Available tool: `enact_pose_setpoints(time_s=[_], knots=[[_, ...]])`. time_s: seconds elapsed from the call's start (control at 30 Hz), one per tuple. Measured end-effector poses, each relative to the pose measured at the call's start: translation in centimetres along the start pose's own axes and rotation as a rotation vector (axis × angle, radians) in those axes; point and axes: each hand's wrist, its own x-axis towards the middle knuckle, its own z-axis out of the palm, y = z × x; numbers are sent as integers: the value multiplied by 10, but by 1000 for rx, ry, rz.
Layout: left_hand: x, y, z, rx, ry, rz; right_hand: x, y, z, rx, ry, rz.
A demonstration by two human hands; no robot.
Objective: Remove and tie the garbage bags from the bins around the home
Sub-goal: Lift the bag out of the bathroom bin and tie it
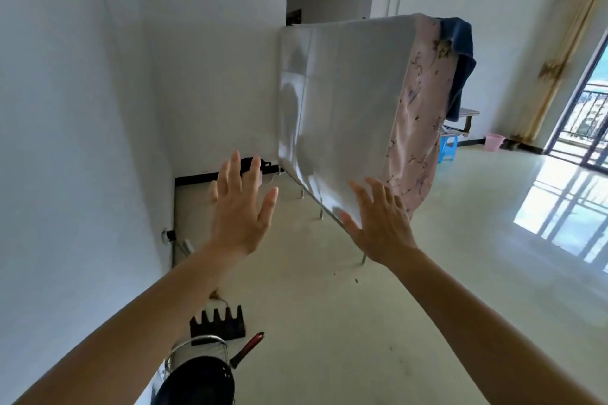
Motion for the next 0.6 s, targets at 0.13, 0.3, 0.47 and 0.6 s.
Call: enact_pose_setpoints(time_s=[0.13, 0.3, 0.47, 0.6], knots=[[99, -33, 44, -21, -4, -23, 103, 19, 50, -28, -29, 7], [223, -59, 98, -35, -20, -5, 219, 44, 102, -46, -27, -3], [315, -87, 187, -48, -88, -7, 303, 80, 199, -48, -87, -23], [405, -118, 275, -17, -100, -14, 387, 118, 293, -17, -135, -18]])
